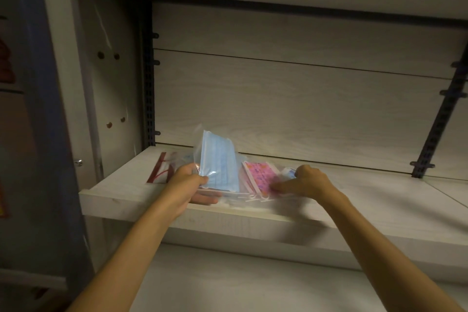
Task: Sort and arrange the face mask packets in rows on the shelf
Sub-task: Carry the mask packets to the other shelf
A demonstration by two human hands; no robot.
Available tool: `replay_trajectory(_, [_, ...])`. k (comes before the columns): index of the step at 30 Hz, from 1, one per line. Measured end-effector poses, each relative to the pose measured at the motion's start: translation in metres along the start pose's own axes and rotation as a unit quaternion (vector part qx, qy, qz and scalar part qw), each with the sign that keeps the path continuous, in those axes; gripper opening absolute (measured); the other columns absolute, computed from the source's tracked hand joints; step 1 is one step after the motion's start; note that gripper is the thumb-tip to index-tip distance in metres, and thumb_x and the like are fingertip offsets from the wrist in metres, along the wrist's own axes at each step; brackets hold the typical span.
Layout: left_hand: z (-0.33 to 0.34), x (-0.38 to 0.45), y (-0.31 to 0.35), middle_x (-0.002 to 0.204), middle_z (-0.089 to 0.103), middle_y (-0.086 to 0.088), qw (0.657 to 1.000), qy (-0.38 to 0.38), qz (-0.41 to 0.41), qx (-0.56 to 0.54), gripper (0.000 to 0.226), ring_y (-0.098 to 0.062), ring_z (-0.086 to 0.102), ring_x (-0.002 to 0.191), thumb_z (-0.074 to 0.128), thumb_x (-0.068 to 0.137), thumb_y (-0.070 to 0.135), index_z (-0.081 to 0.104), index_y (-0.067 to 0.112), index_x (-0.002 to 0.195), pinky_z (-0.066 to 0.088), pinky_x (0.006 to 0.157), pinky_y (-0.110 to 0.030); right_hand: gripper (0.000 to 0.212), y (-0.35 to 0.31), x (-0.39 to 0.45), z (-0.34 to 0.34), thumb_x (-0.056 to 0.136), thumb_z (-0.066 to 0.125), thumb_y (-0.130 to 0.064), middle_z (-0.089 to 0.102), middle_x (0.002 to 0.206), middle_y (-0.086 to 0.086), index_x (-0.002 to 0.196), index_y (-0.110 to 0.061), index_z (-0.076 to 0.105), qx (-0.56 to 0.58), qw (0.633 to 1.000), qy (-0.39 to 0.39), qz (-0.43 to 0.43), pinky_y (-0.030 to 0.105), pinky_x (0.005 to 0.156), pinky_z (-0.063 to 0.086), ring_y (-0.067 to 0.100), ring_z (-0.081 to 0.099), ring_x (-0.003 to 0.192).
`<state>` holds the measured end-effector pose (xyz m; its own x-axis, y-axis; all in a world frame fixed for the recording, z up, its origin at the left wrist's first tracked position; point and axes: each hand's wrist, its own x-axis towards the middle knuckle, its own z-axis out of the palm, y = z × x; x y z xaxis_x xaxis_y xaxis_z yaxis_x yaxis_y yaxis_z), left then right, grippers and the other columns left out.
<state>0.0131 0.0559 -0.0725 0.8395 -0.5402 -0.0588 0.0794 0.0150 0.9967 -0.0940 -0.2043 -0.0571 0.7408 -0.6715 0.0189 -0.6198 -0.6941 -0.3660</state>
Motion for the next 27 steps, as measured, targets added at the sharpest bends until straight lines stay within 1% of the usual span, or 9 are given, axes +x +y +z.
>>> replay_trajectory(3, [0.000,0.000,0.001,0.108,0.066,-0.016,1.000,-0.001,-0.001,-0.001,0.025,-0.031,0.075,0.079,0.054,0.099,0.002,0.050,0.014,0.121,0.060,0.055,-0.031,0.075,0.004,0.006,-0.004,0.051,0.084,-0.068,0.066,0.092,0.005,0.097,-0.011,0.067,0.050,0.998,-0.012,0.039,0.031,0.068,0.044,0.022,0.062,0.088])
replay_trajectory(7, [0.000,-0.001,0.000,0.106,0.065,-0.015,1.000,-0.002,0.002,0.000,0.021,-0.030,0.076,0.077,0.054,0.099,0.003,0.051,0.016,0.114,0.060,0.054,-0.030,0.061,0.008,0.007,-0.013,0.051,0.096,-0.044,0.065,0.086,0.006,0.092,-0.009,0.067,0.155,0.980,-0.059,0.108,0.030,0.065,0.045,0.017,0.058,0.074])
replay_trajectory(11, [-0.001,-0.001,0.001,0.110,0.064,-0.017,1.000,-0.008,-0.008,-0.001,0.020,-0.031,0.075,0.077,0.053,0.099,0.002,0.052,0.015,0.114,0.061,0.056,-0.032,0.071,0.026,0.013,-0.020,0.024,0.103,-0.026,0.059,0.075,0.009,0.081,-0.006,0.067,0.294,0.937,-0.127,0.141,0.029,0.062,0.046,0.017,0.053,0.061])
replay_trajectory(14, [0.000,0.000,0.003,0.111,0.062,-0.019,1.000,-0.007,-0.025,-0.001,0.019,-0.032,0.075,0.076,0.053,0.098,0.001,0.050,0.012,0.114,0.060,0.054,-0.031,0.025,0.031,0.012,-0.024,0.067,0.086,-0.001,0.062,0.068,0.011,0.079,0.000,0.064,0.372,0.901,-0.163,0.154,0.021,0.049,0.051,0.015,0.057,0.049])
replay_trajectory(15, [-0.001,0.000,0.003,0.114,0.061,-0.020,1.000,-0.007,-0.027,-0.004,0.023,-0.033,0.075,0.076,0.053,0.098,0.001,0.049,0.011,0.118,0.060,0.054,-0.031,0.018,0.031,0.010,-0.025,0.073,0.080,0.002,0.062,0.068,0.012,0.078,0.001,0.063,0.384,0.894,-0.162,0.162,0.023,0.047,0.052,0.017,0.058,0.049])
replay_trajectory(18, [0.001,0.003,0.003,0.122,0.058,-0.021,0.999,-0.010,-0.040,-0.016,0.027,-0.033,0.075,0.078,0.053,0.097,0.000,0.049,0.010,0.122,0.061,0.058,-0.031,0.013,0.029,0.005,-0.028,0.076,0.075,0.003,0.064,0.075,0.016,0.083,0.003,0.064,0.425,0.870,-0.160,0.193,0.027,0.047,0.056,0.023,0.063,0.054])
replay_trajectory(21, [0.000,0.002,0.007,0.126,0.056,-0.019,0.999,-0.011,-0.051,-0.016,0.032,-0.032,0.074,0.083,0.054,0.095,-0.004,0.050,0.005,0.126,0.062,0.061,-0.032,0.008,0.025,-0.006,-0.030,0.085,0.070,-0.002,0.068,0.069,0.016,0.087,0.004,0.064,0.444,0.853,-0.166,0.220,0.025,0.047,0.055,0.025,0.066,0.050])
replay_trajectory(24, [-0.001,0.001,0.009,0.125,0.056,-0.021,0.997,-0.017,-0.066,-0.023,0.033,-0.035,0.072,0.091,0.053,0.095,-0.008,0.048,0.002,0.126,0.062,0.059,-0.032,0.017,0.028,-0.014,-0.028,0.083,0.072,0.001,0.067,0.087,0.020,0.096,0.006,0.064,0.443,0.856,-0.149,0.222,0.030,0.052,0.058,0.027,0.066,0.065])
replay_trajectory(27, [0.001,-0.001,0.012,0.117,0.059,-0.018,0.998,-0.020,-0.064,-0.019,0.033,-0.036,0.071,0.095,0.053,0.095,-0.009,0.051,0.005,0.124,0.063,0.062,-0.035,0.021,0.039,-0.020,-0.026,0.082,0.070,0.008,0.068,0.096,0.023,0.102,0.011,0.067,0.455,0.870,-0.087,0.169,0.031,0.056,0.060,0.027,0.066,0.073])
